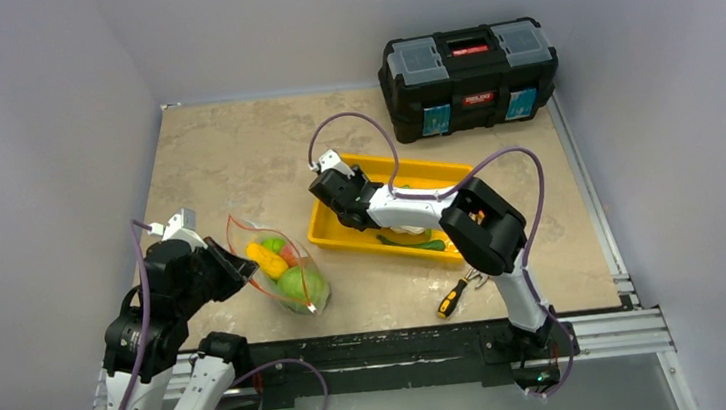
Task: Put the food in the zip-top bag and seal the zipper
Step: Pick up the fake fruit from the bin.
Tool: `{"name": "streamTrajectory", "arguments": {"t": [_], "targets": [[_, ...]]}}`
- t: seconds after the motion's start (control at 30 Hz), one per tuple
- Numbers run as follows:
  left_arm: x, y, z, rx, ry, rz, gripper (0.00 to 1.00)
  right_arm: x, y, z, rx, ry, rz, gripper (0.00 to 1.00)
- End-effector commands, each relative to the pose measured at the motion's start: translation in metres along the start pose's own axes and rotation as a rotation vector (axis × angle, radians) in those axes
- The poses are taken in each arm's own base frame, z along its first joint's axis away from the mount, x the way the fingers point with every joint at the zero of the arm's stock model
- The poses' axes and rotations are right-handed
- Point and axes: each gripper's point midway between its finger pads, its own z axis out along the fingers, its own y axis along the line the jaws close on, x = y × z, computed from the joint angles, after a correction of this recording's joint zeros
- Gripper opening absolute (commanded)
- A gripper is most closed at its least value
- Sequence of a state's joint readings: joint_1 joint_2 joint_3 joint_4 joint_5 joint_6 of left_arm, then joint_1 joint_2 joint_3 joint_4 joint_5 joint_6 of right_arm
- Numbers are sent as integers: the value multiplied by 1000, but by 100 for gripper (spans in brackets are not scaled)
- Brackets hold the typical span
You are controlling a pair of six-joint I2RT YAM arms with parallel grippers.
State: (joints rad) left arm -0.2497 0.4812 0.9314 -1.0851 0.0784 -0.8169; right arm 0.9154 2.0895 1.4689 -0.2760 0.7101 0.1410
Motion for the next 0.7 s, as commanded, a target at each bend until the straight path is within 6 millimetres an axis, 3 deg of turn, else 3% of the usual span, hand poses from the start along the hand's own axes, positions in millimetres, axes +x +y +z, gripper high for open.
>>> {"name": "streamTrajectory", "arguments": {"t": [0.0, 0.23, 0.67], "targets": [[-10, -13, -7, 53, -32, 31, 0, -16, -2, -5, -17, -39, 41, 45], [-9, -13, -8, 56, -30, 30, 0, -34, -15, -27, -25, -68, 95, 16], [-9, -16, -7, 63, -21, 22, 0, -89, -25, -111, -329, -279, 332, 0]]}}
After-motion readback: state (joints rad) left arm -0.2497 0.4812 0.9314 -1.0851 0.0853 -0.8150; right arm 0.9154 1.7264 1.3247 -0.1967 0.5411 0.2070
